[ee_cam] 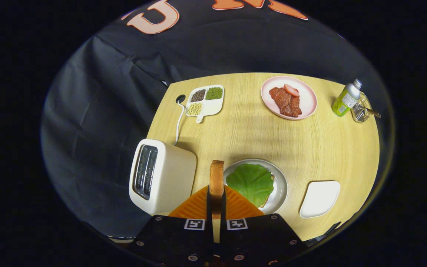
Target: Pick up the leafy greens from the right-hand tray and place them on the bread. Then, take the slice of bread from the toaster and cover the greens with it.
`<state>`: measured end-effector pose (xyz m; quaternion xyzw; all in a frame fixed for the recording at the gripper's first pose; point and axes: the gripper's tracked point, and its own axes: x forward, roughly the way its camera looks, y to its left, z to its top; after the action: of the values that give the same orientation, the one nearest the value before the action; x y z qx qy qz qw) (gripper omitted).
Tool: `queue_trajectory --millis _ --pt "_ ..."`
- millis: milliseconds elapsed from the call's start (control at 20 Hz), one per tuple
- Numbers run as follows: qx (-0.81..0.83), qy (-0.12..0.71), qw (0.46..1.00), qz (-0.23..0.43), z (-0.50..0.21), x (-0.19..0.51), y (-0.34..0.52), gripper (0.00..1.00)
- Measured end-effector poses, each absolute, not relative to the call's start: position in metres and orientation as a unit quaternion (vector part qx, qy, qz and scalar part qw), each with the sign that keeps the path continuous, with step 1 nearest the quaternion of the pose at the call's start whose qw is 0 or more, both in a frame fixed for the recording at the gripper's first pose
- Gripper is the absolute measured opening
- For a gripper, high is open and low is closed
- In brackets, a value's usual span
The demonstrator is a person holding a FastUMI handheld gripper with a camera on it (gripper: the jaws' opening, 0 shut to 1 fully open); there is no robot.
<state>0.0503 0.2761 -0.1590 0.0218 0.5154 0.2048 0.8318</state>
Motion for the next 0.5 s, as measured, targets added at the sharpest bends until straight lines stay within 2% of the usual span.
queue_trajectory --millis 500 --pt "0.066 0.543 0.804 0.232 -0.23 0.051 0.252 0.07"
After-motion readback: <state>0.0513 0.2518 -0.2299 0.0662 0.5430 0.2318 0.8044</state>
